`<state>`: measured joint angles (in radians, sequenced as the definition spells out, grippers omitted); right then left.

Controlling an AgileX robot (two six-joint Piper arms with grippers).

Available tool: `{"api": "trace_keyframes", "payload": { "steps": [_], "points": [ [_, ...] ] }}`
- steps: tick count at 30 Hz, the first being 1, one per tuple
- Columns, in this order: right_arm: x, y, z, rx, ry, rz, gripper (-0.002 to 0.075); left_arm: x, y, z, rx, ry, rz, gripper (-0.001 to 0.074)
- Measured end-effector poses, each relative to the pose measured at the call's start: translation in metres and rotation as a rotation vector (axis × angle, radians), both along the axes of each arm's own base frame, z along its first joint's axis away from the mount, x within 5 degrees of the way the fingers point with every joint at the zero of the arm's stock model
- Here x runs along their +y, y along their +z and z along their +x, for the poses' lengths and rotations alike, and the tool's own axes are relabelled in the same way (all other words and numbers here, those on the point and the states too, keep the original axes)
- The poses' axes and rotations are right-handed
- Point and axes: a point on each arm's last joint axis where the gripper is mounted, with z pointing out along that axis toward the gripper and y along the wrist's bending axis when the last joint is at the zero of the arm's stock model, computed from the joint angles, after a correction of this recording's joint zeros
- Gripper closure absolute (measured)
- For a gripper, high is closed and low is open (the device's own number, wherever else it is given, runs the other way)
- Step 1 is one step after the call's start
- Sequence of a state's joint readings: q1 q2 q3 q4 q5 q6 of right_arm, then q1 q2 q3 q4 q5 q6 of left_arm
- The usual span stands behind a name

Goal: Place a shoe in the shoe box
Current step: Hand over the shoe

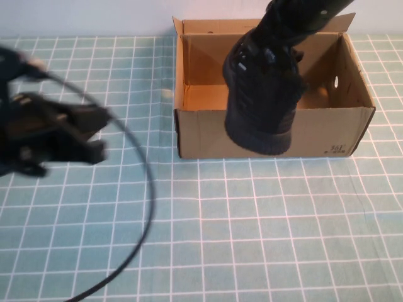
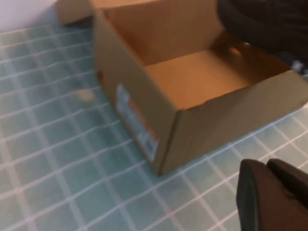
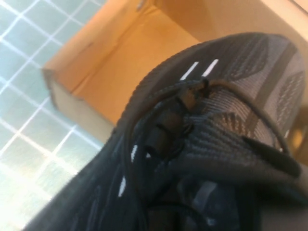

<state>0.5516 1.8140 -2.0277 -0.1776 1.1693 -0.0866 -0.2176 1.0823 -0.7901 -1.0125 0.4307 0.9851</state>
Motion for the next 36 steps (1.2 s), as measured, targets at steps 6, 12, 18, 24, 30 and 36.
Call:
{"api": "trace_keyframes", "payload": {
  "steps": [6,12,18,24,30,36],
  "points": [
    [-0.008,-0.005,0.016,0.016,-0.036,0.021,0.0729,-0.057,0.008,0.021,-0.069,-0.132,0.033,0.0738],
    [-0.003,-0.008,0.025,0.023,-0.050,0.054,0.0729,-0.098,0.022,0.010,-0.202,-0.317,0.121,0.0618],
    [0.002,-0.010,0.034,0.018,-0.053,0.063,0.0729,-0.108,0.021,0.005,-0.223,-0.367,0.128,0.0260],
    [0.004,-0.018,0.038,0.035,-0.058,0.060,0.0729,-0.116,0.014,0.010,-0.181,-0.364,0.065,0.0090],
    [0.007,-0.023,0.041,0.053,-0.055,0.068,0.0729,-0.133,0.003,0.014,-0.172,-0.359,0.038,0.0075],
    [0.008,-0.023,0.041,0.056,-0.053,0.072,0.0729,-0.148,-0.005,0.023,-0.182,-0.334,0.055,0.0073]
  ]
}}
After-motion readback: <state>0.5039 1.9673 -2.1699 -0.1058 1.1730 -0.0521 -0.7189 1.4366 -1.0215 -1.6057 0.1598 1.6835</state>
